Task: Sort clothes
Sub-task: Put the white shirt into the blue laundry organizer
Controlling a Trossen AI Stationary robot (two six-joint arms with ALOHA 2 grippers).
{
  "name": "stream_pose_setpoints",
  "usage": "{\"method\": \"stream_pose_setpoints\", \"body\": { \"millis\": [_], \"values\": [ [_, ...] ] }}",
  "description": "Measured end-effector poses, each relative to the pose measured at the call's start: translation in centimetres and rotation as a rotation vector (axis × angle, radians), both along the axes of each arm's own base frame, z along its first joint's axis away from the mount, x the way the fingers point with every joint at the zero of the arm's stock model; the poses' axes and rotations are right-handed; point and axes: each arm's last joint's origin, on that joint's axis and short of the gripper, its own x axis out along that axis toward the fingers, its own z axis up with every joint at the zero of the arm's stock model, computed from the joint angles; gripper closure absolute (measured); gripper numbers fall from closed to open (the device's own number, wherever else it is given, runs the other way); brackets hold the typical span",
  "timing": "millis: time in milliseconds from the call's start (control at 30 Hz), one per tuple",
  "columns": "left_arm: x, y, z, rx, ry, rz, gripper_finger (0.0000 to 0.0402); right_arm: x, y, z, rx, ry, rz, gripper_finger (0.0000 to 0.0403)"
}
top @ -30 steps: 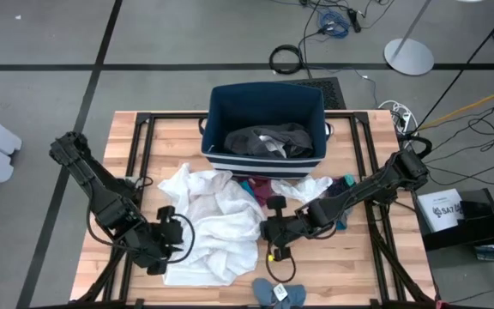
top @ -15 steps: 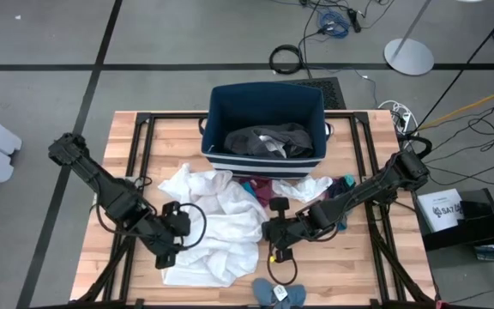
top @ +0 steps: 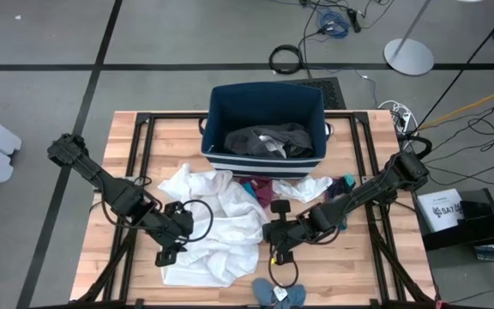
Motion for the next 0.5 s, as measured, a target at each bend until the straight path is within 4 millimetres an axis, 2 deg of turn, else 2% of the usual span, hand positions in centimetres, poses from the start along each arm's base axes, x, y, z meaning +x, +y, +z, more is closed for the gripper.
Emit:
{"method": "stream_pose_setpoints", "body": {
  "millis": [267,500],
  "values": [
    [0.1,-0.2,1.5,-0.061,-0.016,-0.024,0.0187,0.0,0.1,0.0,0.007,0.000,-0.007,0.0403],
    [-0.2,0.0,4.0,-0.089,-0.048,-0.057,0.0187,0.0,0.1,0.0,0.009,0.000,-0.010,0.0403]
  ]
}}
